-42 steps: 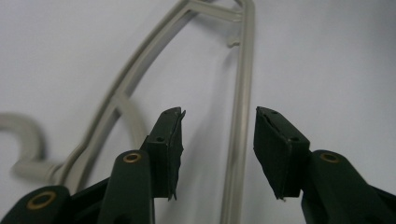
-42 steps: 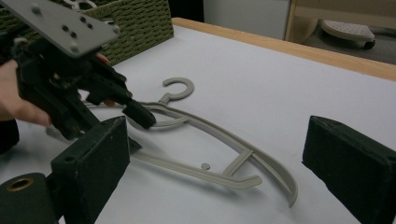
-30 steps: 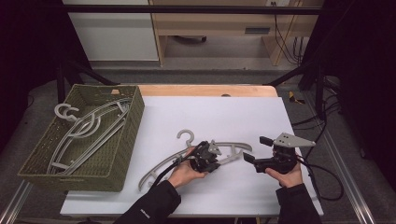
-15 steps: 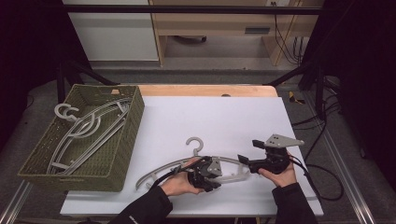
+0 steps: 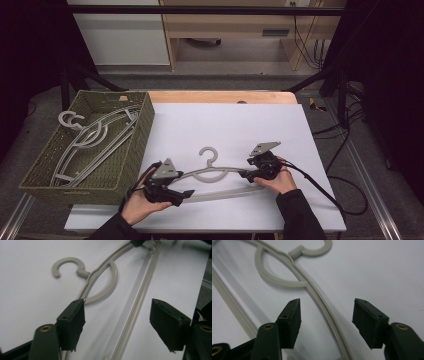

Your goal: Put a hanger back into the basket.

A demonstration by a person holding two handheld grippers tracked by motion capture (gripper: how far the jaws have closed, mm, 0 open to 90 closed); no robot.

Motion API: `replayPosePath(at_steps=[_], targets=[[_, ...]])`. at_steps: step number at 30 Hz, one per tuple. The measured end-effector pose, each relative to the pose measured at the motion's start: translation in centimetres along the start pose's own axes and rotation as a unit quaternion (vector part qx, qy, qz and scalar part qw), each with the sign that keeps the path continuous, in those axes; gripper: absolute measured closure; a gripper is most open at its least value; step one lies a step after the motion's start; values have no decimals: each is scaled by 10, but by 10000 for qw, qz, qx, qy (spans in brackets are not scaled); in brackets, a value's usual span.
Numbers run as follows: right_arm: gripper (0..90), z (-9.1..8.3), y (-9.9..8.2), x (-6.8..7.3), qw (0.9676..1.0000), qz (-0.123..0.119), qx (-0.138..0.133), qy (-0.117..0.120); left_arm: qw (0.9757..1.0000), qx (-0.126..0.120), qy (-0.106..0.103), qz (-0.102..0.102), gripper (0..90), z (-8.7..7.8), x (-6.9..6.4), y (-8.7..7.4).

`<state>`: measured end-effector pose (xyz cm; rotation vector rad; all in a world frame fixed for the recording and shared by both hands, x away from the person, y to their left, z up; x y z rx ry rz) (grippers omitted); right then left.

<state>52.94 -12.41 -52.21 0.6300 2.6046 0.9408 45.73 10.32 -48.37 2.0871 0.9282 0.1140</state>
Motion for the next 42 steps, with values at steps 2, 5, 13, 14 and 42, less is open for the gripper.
replayPosePath(at_steps=[2, 5, 13, 14, 42], targets=[[431, 9, -5, 0, 9997, 34, 211, 114, 9997, -163, 28, -152, 224, -10, 5, -5], [508, 18, -14, -1, 9986, -16, 506, 182, 9989, -343, 36, -318, 176, -20, 10, -11], [715, 19, -15, -2, 9980, -273, 558, 130, 9985, -363, 113, -390, 185, -20, 13, -16], [718, 19, -15, -2, 9981, -295, 528, 148, 9985, -355, 135, -383, 188, -20, 13, -17], [801, -3, -39, -19, 9760, 1849, 591, -985, 9969, -477, 319, -531, 207, -24, 24, -18]])
Point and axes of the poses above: each handheld gripper's, and its own axes: z roughly forward along the jaws, y roughly out of its top, x roughly to its left, the point moved 10 cm from there along z, roughly forward along the jaws, and after that the axes turned 14 degrees about -z, right-handed, at the moved point
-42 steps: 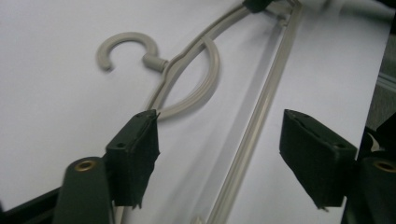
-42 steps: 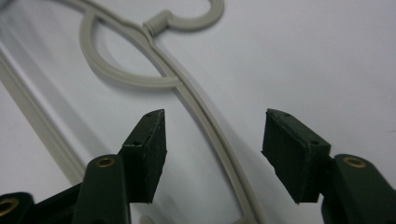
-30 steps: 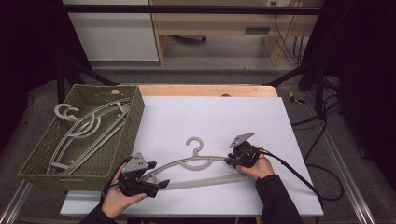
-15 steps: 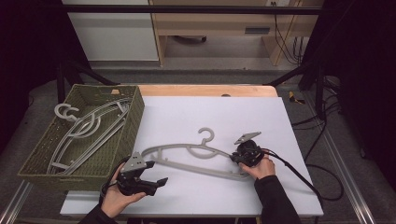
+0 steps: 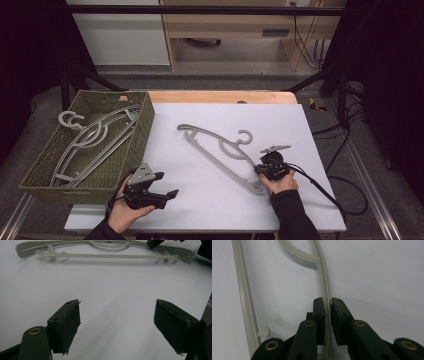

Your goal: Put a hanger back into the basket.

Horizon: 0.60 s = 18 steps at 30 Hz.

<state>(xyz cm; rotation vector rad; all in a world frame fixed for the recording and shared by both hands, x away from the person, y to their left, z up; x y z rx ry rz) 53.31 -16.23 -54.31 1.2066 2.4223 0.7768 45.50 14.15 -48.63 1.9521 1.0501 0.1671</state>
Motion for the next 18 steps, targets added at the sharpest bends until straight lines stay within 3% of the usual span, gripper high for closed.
replayPosePath(at_steps=[3, 6, 7, 11, 18], targets=[[677, -6, 3, 2, 9992, -11, -309, 252, 10000, -16, 27, 31, 199, -1, 0, 0], [660, -17, 4, -9, 9976, -261, -643, 67, 10000, -52, 18, 43, 185, -2, 0, 0], [684, -21, 0, -10, 9973, -203, -698, 130, 10000, -67, 22, 47, 177, -2, 0, 0], [896, -26, -22, -19, 9977, -321, -545, 246, 9999, -105, 16, 30, 160, -3, 0, 1], [900, -17, -26, -7, 9969, -458, -352, 526, 9999, -100, 29, 9, 157, -2, 1, 1]])
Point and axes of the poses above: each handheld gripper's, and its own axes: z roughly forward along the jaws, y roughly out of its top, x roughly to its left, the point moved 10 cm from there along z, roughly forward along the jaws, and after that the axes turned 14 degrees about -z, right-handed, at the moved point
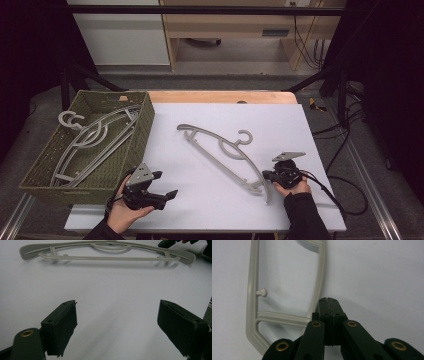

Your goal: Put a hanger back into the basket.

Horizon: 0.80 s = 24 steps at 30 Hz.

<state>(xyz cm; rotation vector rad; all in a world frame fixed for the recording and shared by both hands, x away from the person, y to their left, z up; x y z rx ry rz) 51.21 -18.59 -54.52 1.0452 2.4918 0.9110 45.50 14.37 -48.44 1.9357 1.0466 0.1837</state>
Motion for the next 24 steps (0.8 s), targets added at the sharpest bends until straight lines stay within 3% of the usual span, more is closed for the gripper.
replayPosePath(at_steps=[5, 6, 7, 13, 24], targets=[[900, 3, 1, 7, 9998, -156, -31, 142, 10000, -36, 8, -6, 154, -1, 0, 1], [900, 3, 3, 14, 9992, -154, -107, 344, 10000, -37, 6, -12, 154, -1, 0, 1], [900, 6, 5, 25, 9981, -376, -118, 482, 10000, -51, 13, -18, 153, -2, 0, 2], [900, 13, 13, 60, 9916, -788, -262, 990, 10000, -69, 28, -38, 150, -3, 1, 2], [900, 24, 27, 106, 9812, -1070, -512, 1522, 9999, -91, 60, -127, 144, -2, 1, 3]])
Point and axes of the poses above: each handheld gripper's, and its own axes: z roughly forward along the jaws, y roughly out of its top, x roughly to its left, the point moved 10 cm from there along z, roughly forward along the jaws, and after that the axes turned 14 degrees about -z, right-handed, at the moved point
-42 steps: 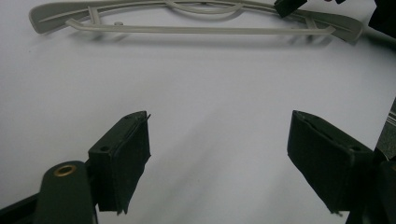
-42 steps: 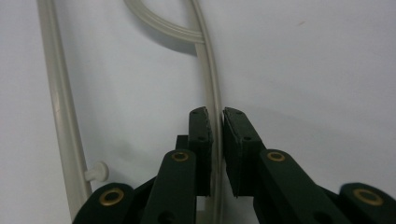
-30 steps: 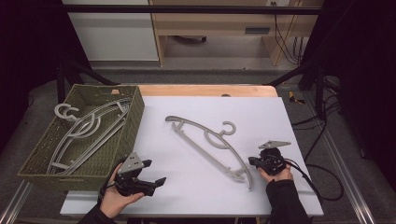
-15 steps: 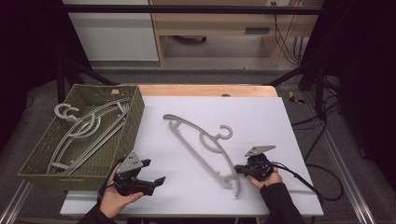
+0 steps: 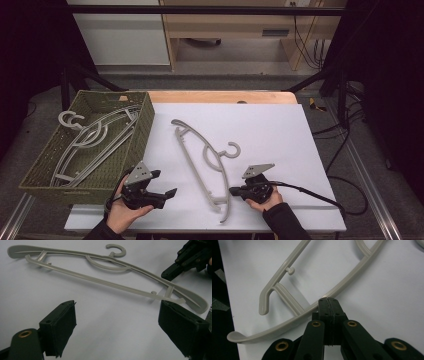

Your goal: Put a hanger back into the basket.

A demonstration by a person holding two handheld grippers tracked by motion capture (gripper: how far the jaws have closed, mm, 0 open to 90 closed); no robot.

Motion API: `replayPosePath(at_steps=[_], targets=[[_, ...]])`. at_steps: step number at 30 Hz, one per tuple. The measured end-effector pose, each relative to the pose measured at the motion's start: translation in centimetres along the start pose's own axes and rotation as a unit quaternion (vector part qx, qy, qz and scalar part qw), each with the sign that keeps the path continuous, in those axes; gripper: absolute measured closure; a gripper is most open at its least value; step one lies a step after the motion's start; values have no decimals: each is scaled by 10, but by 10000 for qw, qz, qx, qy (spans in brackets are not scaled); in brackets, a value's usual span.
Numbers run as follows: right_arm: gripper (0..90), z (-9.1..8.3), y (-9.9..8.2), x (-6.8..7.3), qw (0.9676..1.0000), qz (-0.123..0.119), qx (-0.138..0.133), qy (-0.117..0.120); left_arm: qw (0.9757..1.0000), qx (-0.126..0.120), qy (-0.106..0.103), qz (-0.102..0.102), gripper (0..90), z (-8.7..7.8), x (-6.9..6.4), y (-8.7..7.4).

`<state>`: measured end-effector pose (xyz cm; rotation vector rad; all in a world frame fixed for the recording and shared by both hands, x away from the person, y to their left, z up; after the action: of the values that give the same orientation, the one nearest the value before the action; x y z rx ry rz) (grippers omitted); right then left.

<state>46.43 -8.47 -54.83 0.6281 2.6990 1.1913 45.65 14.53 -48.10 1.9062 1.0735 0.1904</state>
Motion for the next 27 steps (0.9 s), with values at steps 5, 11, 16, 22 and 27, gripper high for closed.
replayPosePath(at_steps=[5, 11, 16, 22, 27], targets=[[900, 9, 7, 9, 9999, -76, -109, 55, 10000, 13, -24, -4, 144, 3, -6, 2], [856, -6, 16, -4, 9983, -272, -354, -378, 9999, 72, -88, 111, 143, 13, -26, 11], [695, -42, 28, -31, 9906, -227, -884, -1023, 9994, 218, -115, 253, 144, 36, -49, 22], [536, -86, 30, -58, 9780, -15, -1319, -1615, 9983, 556, -124, 119, 154, 76, -68, 26], [431, -106, 25, -71, 9704, 82, -1361, -1995, 9948, 1008, -44, 134, 168, 113, -80, 12]])
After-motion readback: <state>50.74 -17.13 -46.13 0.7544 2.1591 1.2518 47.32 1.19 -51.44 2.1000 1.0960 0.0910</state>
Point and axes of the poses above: each handheld gripper's, and its own axes: z roughly forward along the jaws, y roughly out of its top, x roughly to its left, the point moved 10 cm from there along z, roughly forward along the jaws, and after that the axes turned 14 degrees about -z, right-handed, at the moved point
